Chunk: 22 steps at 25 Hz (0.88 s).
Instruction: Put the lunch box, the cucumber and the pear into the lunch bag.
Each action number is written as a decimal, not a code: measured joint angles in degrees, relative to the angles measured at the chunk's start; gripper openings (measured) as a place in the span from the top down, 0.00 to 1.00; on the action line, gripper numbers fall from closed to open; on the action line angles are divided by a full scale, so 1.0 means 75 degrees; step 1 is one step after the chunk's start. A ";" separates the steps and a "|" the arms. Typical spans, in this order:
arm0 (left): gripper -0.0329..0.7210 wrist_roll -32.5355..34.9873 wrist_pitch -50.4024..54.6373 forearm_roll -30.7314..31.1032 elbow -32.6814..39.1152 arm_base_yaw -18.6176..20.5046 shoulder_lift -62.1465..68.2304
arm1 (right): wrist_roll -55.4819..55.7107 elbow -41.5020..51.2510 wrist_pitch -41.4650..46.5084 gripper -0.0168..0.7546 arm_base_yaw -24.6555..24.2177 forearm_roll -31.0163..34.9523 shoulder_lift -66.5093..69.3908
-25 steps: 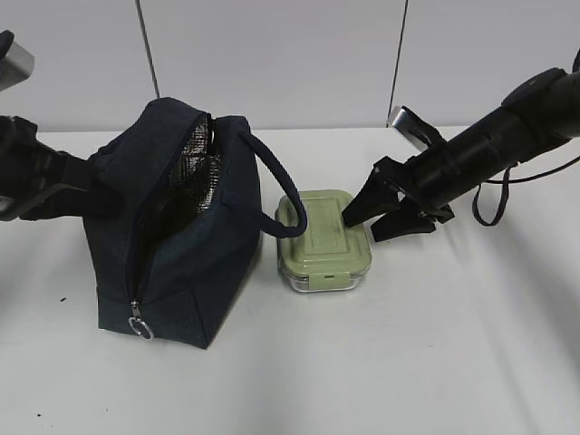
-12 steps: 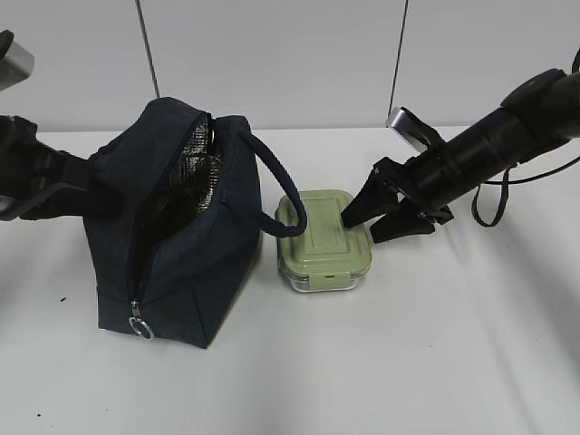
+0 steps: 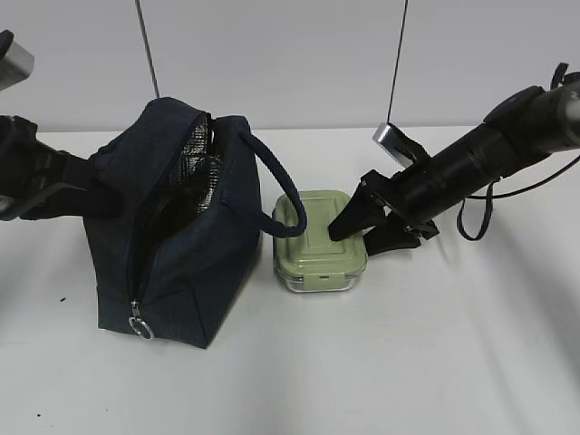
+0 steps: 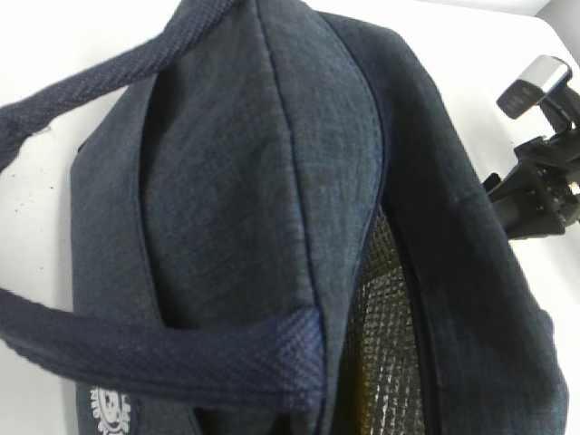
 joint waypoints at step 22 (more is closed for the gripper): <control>0.98 0.0000 0.0000 0.0000 0.0000 0.0000 0.0000 | 0.0456 -0.0016 0.0406 0.57 -0.1242 -0.1190 -0.2060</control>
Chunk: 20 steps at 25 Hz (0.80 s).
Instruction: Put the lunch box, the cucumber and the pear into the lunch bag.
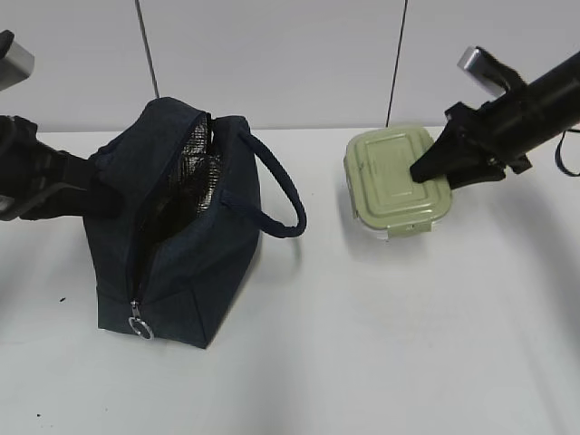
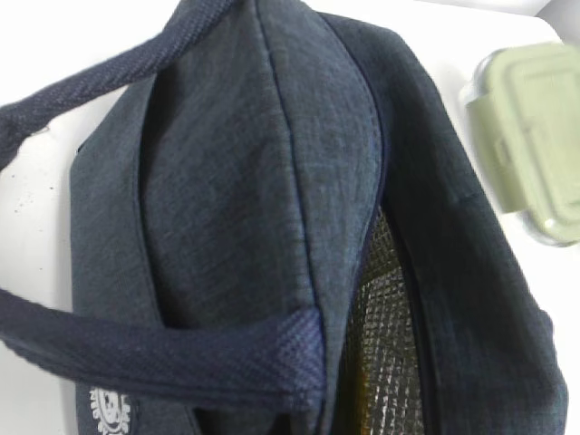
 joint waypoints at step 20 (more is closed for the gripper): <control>0.98 0.0000 0.0000 -0.0007 0.0000 0.0000 0.0000 | 0.0172 -0.1289 -0.0733 0.57 0.3477 0.2165 -0.0208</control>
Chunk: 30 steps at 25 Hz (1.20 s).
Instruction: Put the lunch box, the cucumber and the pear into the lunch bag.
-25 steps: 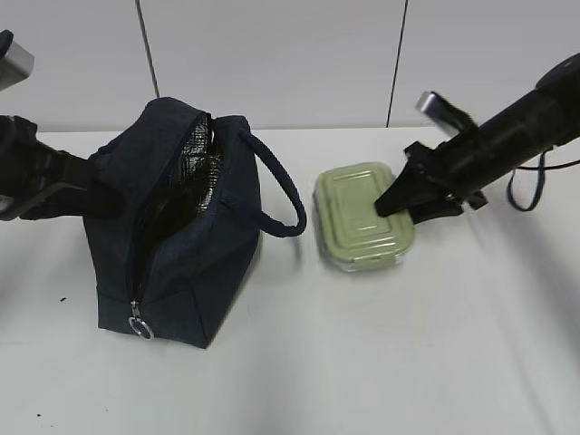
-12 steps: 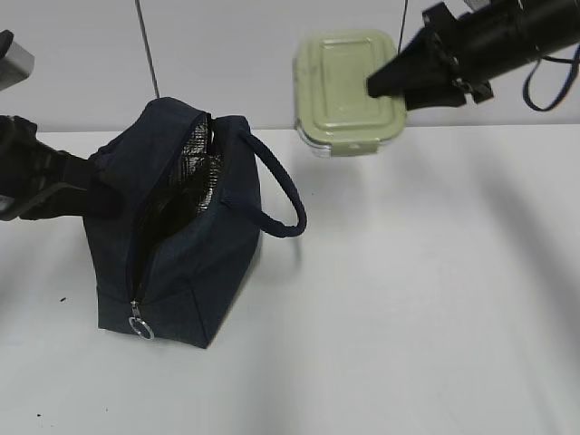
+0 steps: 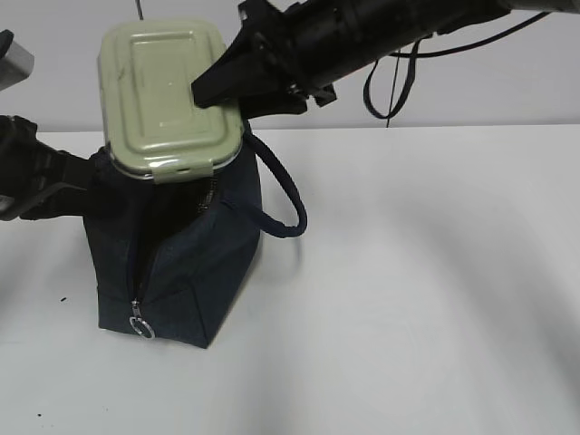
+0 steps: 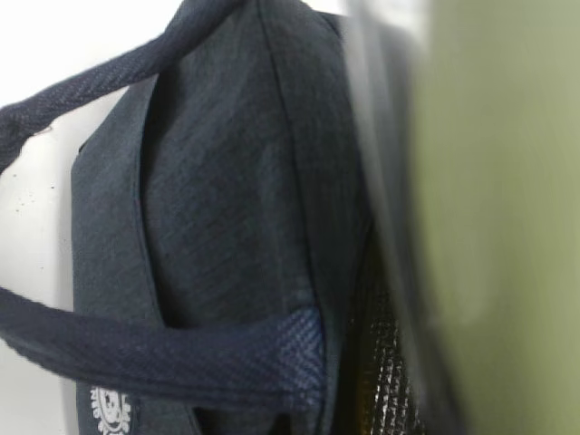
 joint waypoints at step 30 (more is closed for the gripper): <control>0.98 0.0000 0.0081 -0.0116 0.0000 0.0000 0.0000 | 0.2462 -0.0606 -0.1215 0.58 0.0398 -0.2046 0.1522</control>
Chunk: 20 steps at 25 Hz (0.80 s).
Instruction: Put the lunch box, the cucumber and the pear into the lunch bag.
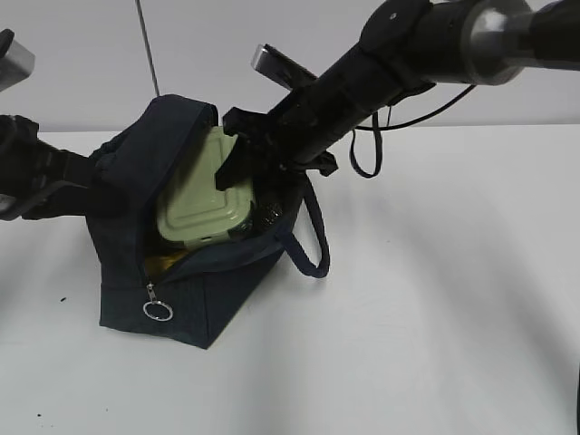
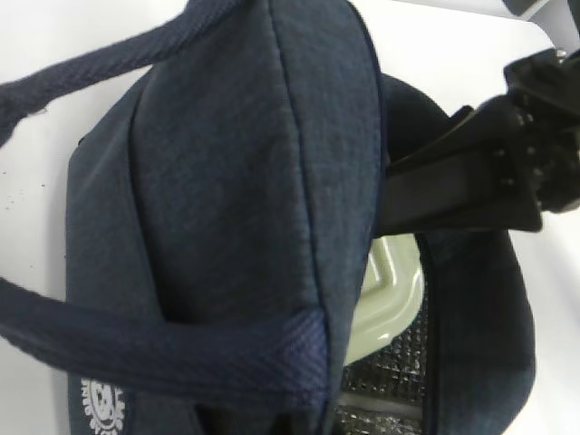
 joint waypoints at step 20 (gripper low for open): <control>0.98 0.0000 0.0028 0.0007 0.0000 0.0000 0.0000 | -0.0379 -0.0860 0.0370 0.41 0.0225 -0.0269 0.0522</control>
